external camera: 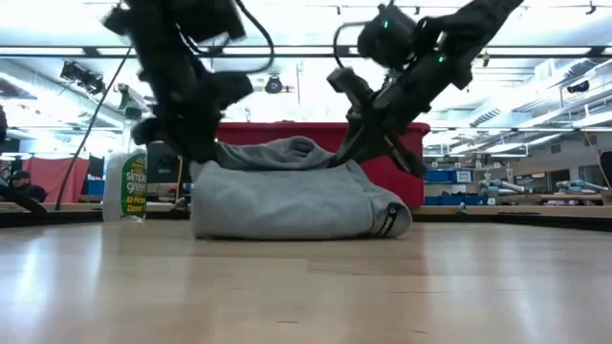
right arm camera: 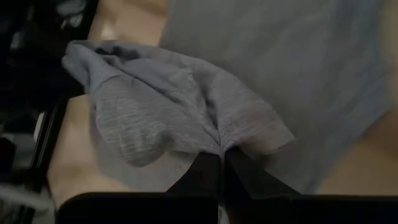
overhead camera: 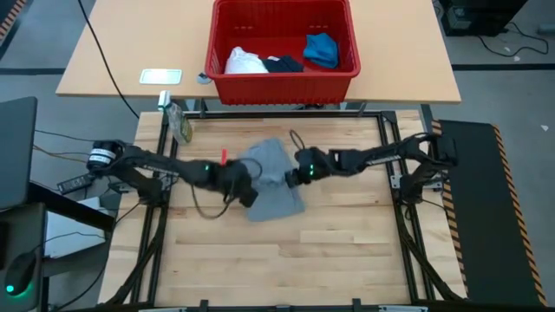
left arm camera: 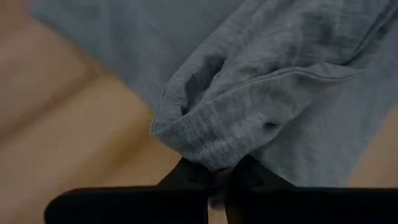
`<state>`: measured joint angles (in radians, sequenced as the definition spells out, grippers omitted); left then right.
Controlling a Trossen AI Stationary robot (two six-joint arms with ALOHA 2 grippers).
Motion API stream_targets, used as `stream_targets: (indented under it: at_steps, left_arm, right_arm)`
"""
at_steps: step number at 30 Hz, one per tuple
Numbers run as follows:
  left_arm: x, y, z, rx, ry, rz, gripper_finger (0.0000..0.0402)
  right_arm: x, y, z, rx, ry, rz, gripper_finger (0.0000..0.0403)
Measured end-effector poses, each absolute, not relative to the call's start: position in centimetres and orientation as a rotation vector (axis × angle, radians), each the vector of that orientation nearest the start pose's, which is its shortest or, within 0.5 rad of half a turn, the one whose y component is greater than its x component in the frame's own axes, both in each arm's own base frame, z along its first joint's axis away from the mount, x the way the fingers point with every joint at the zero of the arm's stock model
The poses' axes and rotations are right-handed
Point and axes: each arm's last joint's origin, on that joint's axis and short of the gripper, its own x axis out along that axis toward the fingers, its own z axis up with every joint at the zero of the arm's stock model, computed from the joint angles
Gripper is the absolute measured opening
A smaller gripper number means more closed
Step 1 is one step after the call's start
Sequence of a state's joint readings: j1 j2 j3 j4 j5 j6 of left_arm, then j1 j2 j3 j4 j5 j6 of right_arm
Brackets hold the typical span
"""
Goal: Fold laundry
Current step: Fold the gray shirt
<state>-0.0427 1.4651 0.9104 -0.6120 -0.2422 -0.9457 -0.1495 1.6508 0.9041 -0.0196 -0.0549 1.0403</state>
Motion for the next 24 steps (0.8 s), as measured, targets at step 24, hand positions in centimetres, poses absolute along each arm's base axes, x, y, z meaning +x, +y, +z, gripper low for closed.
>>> stream_targets:
  at_steps: [24]
  left_arm:
    - [24.8,10.7,18.9,-0.557,1.093,0.791,0.0150]
  right_arm:
    - [32.4,-14.8,14.4,1.141,0.459,-0.535,0.0106]
